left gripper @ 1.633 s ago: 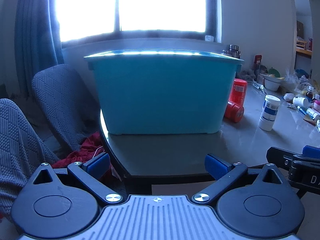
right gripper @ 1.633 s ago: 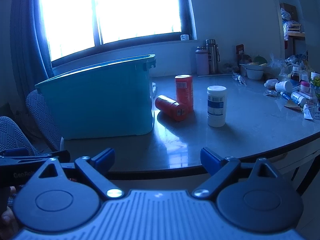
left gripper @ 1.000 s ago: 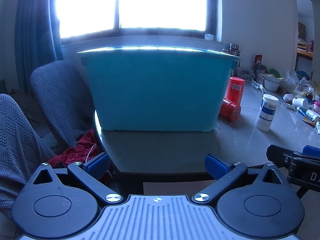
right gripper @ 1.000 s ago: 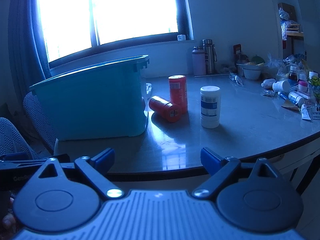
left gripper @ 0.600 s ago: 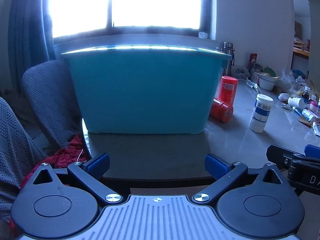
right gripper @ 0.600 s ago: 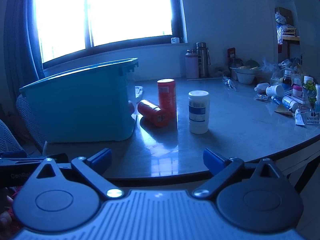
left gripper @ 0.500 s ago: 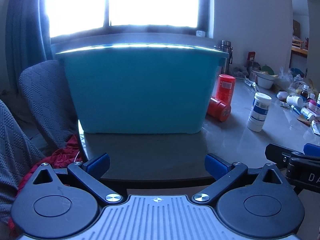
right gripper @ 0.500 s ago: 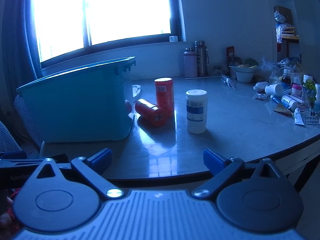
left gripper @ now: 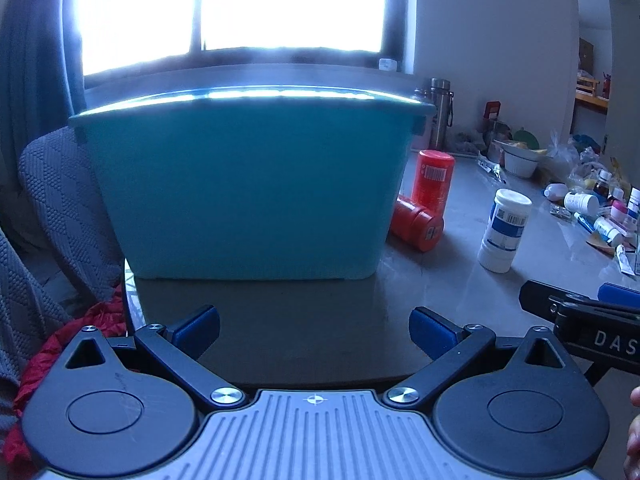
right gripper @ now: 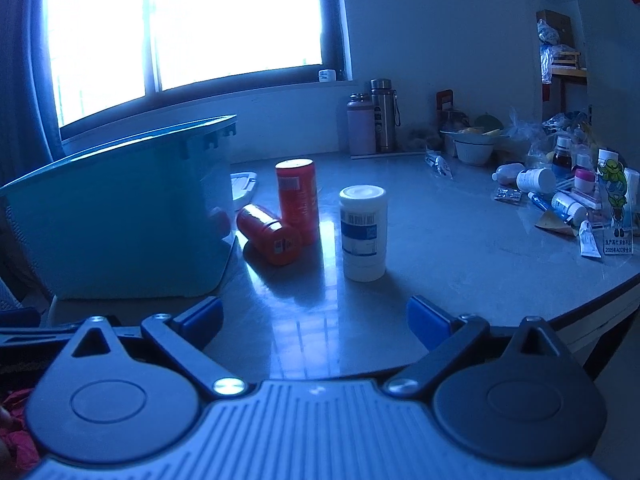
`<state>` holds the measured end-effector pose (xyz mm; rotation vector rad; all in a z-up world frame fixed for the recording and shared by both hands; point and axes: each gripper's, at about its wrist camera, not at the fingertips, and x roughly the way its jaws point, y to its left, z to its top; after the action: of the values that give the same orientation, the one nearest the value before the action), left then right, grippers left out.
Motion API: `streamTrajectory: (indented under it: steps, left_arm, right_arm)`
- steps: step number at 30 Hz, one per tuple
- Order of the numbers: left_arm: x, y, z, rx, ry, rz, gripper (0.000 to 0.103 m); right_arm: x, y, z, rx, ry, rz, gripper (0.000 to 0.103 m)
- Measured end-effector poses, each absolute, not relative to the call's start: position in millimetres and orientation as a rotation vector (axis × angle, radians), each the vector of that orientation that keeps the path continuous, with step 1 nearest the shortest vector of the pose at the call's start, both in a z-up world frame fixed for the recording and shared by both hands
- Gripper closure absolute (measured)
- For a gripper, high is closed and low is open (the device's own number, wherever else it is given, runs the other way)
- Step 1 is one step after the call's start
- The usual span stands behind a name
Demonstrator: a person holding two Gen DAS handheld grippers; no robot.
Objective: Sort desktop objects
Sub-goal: 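Move the right tool toward the white-and-blue jar on the table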
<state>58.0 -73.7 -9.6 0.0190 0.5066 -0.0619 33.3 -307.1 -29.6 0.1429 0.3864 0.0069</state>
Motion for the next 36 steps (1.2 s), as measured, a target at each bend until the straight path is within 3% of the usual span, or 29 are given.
streamTrajectory:
  steps: [36]
  left_arm:
    - [107.9,-132.9,-7.7,-0.003,0.537,-0.022,0.001]
  right_arm:
    - [128.6,-361.3,-47.0,0.183,0.410,0.010,0.004]
